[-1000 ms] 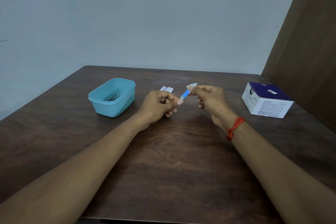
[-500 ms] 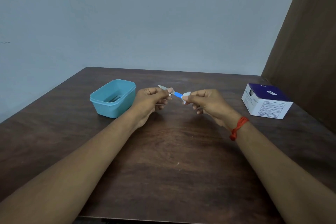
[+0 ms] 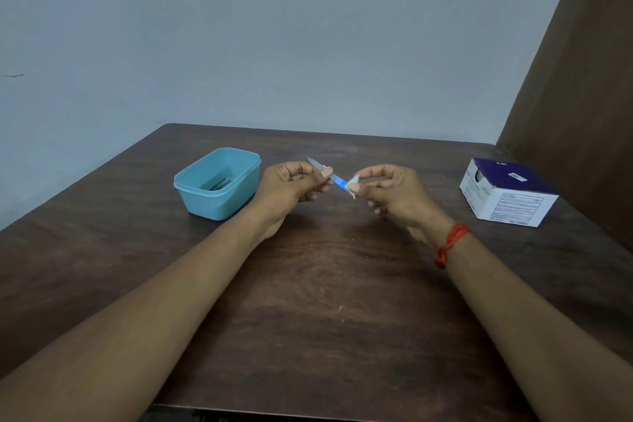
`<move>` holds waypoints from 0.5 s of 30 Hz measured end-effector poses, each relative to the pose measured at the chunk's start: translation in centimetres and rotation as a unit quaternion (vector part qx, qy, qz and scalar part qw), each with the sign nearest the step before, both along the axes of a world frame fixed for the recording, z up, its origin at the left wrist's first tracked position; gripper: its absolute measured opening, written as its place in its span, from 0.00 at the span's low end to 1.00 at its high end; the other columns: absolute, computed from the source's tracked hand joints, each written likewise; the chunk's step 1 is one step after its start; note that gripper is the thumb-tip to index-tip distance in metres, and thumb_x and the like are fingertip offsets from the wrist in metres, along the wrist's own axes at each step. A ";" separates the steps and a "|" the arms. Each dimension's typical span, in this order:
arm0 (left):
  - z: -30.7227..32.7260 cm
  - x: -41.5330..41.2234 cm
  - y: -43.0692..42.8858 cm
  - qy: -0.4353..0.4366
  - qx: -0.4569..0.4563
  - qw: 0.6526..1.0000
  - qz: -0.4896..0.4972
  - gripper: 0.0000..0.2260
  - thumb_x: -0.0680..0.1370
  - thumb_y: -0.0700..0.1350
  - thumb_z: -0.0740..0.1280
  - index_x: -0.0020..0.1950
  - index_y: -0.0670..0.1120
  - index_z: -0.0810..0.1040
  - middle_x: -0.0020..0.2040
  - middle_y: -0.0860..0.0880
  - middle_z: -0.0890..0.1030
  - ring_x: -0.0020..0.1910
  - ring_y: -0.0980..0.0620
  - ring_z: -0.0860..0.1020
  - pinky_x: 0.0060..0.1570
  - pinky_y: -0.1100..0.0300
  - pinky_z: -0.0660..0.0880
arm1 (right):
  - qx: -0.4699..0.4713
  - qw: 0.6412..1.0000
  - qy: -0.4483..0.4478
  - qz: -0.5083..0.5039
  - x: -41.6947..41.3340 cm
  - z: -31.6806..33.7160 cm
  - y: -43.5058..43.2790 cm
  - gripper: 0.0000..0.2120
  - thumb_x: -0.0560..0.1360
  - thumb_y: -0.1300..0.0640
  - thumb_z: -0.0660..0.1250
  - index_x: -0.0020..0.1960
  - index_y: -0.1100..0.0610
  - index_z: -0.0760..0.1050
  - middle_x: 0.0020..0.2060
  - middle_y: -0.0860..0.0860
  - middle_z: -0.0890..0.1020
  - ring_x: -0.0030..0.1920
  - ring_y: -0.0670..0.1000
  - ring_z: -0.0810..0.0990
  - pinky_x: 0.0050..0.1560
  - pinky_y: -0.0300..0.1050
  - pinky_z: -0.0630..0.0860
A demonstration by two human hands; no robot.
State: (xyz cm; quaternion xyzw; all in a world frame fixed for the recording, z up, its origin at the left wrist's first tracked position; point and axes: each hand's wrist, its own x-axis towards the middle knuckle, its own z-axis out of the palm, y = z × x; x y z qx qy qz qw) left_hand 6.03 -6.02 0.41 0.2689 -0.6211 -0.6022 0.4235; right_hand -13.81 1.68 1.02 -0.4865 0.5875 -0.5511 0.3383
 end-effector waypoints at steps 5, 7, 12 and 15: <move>-0.3 -0.2 -0.2 -0.001 -0.012 1.000 0.009 0.05 0.68 0.52 0.78 0.39 0.51 0.87 0.41 0.46 0.87 0.42 0.54 0.84 0.39 0.64 0.77 | 0.004 1.000 0.008 0.010 0.1 0.1 0.0 0.11 0.68 0.52 0.80 0.45 0.57 0.86 0.35 0.50 0.85 0.29 0.43 0.74 0.29 0.37 0.72; -0.4 -0.2 -0.3 -0.002 -0.018 1.000 0.014 0.05 0.69 0.52 0.78 0.39 0.51 0.86 0.41 0.46 0.87 0.42 0.54 0.84 0.39 0.63 0.77 | 0.017 0.999 -0.006 0.028 0.1 0.1 0.1 0.09 0.68 0.52 0.79 0.44 0.56 0.87 0.36 0.50 0.86 0.29 0.43 0.74 0.29 0.37 0.73; -0.6 -0.2 -0.5 -0.013 -0.026 0.999 0.028 0.03 0.72 0.48 0.77 0.40 0.51 0.87 0.41 0.45 0.87 0.40 0.55 0.84 0.38 0.64 0.77 | 0.032 0.998 -0.016 0.060 0.2 -0.1 0.2 0.05 0.70 0.56 0.79 0.45 0.56 0.87 0.39 0.53 0.87 0.29 0.43 0.74 0.30 0.37 0.73; -0.7 -0.3 -0.6 -0.013 -0.030 0.999 0.034 0.03 0.73 0.46 0.77 0.39 0.51 0.86 0.40 0.46 0.87 0.40 0.55 0.83 0.37 0.65 0.77 | 0.049 0.997 -0.015 0.066 0.1 0.0 0.2 0.07 0.70 0.56 0.78 0.47 0.56 0.87 0.39 0.54 0.87 0.30 0.43 0.74 0.31 0.37 0.74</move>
